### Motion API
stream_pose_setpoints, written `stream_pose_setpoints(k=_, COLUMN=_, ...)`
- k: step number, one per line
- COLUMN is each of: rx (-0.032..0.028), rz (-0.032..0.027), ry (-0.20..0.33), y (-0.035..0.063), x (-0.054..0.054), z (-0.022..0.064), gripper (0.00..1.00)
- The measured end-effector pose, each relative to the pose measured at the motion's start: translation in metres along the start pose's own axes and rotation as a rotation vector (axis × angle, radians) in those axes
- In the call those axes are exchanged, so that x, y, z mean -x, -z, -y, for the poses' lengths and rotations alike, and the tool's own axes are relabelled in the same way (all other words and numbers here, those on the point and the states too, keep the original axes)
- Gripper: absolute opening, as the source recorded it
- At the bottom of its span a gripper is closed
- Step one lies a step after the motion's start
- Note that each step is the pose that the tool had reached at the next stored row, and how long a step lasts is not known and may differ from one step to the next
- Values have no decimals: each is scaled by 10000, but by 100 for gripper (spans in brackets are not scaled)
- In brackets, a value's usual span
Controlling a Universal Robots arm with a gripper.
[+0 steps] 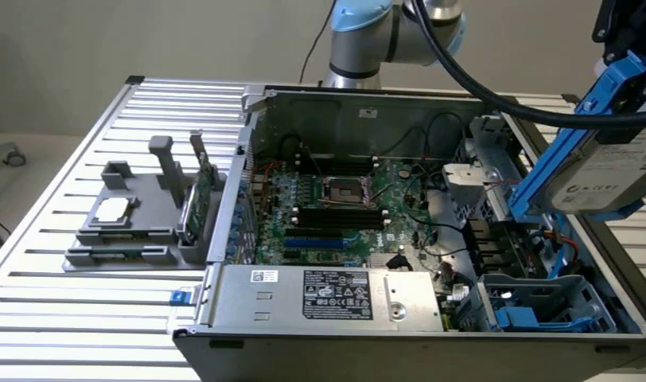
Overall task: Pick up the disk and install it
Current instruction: 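Pick up the disk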
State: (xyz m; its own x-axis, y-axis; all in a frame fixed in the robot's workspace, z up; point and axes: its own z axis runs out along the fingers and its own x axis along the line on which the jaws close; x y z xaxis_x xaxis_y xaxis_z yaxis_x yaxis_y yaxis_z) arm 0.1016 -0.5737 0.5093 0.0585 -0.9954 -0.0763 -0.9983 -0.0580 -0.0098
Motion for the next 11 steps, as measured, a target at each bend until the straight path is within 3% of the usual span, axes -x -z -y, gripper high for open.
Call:
stream_pose_setpoints(k=4, rx=-181, rz=-188, ry=11, y=-12, x=-29, z=-2, gripper=33)
stream_pose_setpoints(k=7, rx=-267, rz=-213, ry=-38, y=-28, x=-66, z=-3, gripper=33)
stream_pose_setpoints(k=11, rx=-320, rz=-237, ry=-140, y=-47, x=-114, z=-7, gripper=33)
